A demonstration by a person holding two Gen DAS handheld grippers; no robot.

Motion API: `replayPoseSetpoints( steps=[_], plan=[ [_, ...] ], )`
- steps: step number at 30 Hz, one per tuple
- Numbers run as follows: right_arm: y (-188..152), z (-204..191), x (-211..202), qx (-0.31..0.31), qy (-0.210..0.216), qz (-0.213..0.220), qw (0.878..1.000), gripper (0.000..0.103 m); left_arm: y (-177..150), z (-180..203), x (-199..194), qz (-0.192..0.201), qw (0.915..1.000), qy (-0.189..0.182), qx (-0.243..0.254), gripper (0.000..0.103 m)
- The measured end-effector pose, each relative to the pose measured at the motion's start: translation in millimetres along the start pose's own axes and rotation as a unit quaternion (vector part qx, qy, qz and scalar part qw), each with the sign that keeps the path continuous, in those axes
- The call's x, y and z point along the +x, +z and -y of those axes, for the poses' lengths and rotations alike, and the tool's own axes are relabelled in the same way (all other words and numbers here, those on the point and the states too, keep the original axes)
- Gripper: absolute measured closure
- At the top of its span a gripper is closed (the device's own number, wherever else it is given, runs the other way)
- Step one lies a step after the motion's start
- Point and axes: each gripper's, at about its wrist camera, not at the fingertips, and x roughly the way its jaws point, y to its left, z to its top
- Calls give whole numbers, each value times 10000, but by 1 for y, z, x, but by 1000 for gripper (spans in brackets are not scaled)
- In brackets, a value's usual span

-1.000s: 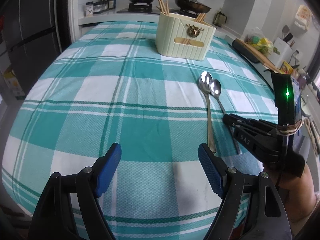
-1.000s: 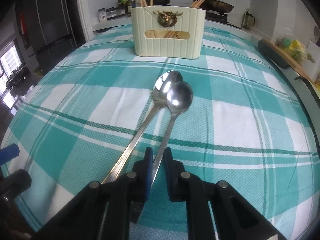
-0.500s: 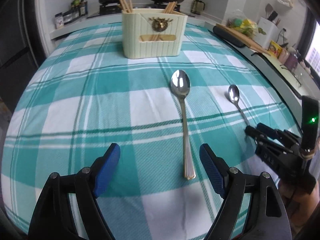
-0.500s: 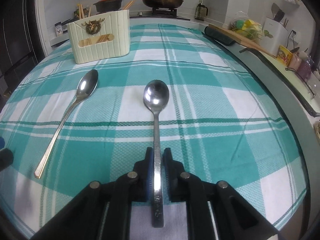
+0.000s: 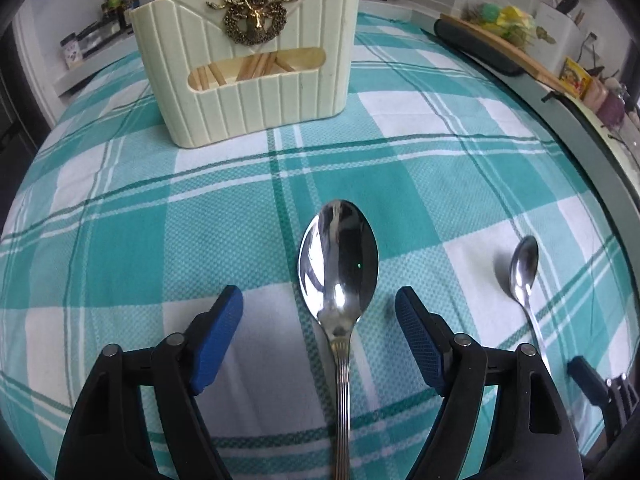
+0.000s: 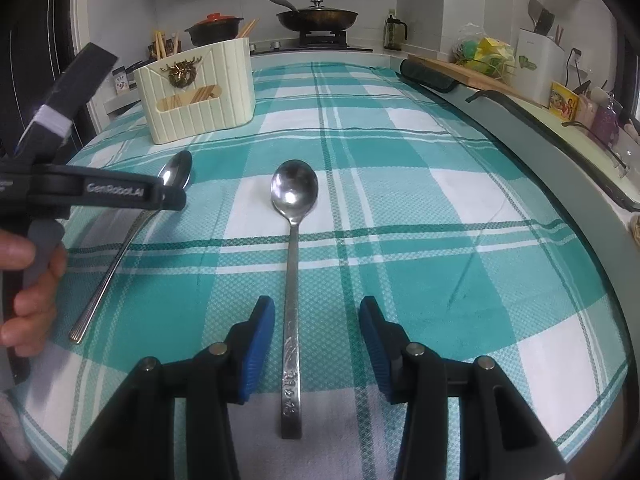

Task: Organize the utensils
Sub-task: 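Move the open left tool over the other steel spoon's bowl, then close the left tool on a spoon while the right tool grasps the other spoon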

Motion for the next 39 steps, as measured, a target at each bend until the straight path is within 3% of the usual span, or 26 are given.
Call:
replayPoseSetpoints(
  steps=[1, 2, 3, 14, 16, 17, 19, 22, 24, 26, 31, 39],
  plan=[
    [-1, 0, 0, -6, 1, 18, 10000, 58, 0, 1, 0, 56, 10000, 37, 30, 44],
    [-1, 0, 0, -17, 2, 34, 10000, 58, 0, 3, 0, 119, 9999, 71, 84, 58],
    [-1, 0, -1, -22, 6, 46, 10000, 58, -1, 3, -1, 167, 9997, 96, 116, 62],
    [-5, 3, -3, 1, 77, 111, 9999, 58, -40, -40, -34, 195, 9996, 165, 135, 64],
    [-4, 3, -2, -10, 68, 112, 9999, 58, -50, -51, -40, 144, 9992, 348, 166, 73],
    [-4, 3, -2, -17, 63, 113, 9999, 58, -54, -57, -42, 149, 9989, 406, 175, 84],
    [-4, 3, -2, -28, 57, 110, 9999, 58, -60, -68, -46, 124, 9992, 380, 60, 84],
    [-4, 2, -2, -61, 49, 105, 9999, 55, -65, -78, -50, 120, 9997, 153, -165, 76],
    [-4, 1, -2, -88, 46, 81, 9999, 55, -69, -81, -54, 159, 9992, 100, -339, 47],
    [-3, 2, -2, -77, 85, 39, 9999, 54, -75, -83, -62, 264, 9985, -33, -487, 34],
    [-3, 10, -5, 4, 130, -44, 9999, 50, -79, -75, -69, 292, 9974, -251, -615, 25],
    [10, 14, -8, -150, 165, -105, 9997, 50, -69, -65, -44, 33, 9937, 518, -989, 21]
  ],
)
